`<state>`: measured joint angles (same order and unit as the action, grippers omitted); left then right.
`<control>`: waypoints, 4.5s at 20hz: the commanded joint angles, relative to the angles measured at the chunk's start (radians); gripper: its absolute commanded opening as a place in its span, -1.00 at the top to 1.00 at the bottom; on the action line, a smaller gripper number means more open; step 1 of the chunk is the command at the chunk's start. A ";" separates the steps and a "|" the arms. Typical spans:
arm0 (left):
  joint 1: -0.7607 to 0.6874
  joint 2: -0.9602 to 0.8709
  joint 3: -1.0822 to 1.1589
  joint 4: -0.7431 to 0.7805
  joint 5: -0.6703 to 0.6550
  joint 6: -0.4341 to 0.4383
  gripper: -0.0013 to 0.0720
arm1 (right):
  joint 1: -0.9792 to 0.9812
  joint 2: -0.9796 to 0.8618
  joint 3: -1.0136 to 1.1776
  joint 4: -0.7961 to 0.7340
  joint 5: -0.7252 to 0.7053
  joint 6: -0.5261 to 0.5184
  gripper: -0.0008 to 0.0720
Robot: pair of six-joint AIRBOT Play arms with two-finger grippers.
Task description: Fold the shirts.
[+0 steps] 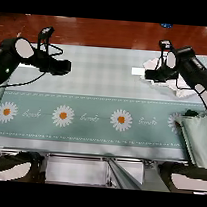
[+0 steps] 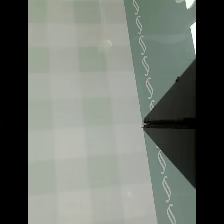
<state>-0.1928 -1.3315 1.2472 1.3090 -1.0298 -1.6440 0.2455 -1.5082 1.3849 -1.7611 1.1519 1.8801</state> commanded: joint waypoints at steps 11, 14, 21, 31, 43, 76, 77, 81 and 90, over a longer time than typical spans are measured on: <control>-0.001 0.000 0.000 0.000 0.000 0.000 0.92 | 0.001 0.000 0.001 0.000 0.000 0.000 0.92; -0.001 0.000 0.000 0.000 0.000 0.000 0.92 | 0.001 0.000 0.001 0.002 -0.002 0.002 0.92; 0.000 -0.003 0.000 0.000 0.366 0.008 0.92 | -0.002 -0.001 0.001 -0.216 -0.222 -0.038 0.70; 0.090 -0.072 0.000 0.004 0.667 0.011 -0.42 | -0.335 -0.183 0.002 -0.225 -0.423 0.190 -0.13; 0.266 -0.056 0.029 0.000 -0.016 0.090 -0.42 | -0.325 -0.200 0.304 0.114 -0.140 -0.254 0.92; 0.311 0.517 -0.573 -0.260 -0.058 0.221 -0.42 | 0.405 0.011 0.124 0.299 0.022 -0.338 -0.13; 0.311 0.505 -0.587 -0.267 -0.059 0.223 -0.42 | 0.373 0.065 0.123 0.185 0.056 -0.335 -0.13; 0.311 0.449 -0.692 -0.416 -0.050 0.295 -0.42 | 0.064 0.331 -0.055 -0.032 -0.001 -0.062 -0.13; 0.033 0.110 -0.745 -0.713 0.288 0.387 -0.42 | -0.293 0.656 -0.771 0.517 -0.192 -0.189 -0.12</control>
<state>-0.0620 -1.1080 0.4908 0.6731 -0.8585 -1.2728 0.0036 -0.9226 0.7677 -1.3674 1.0016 1.7203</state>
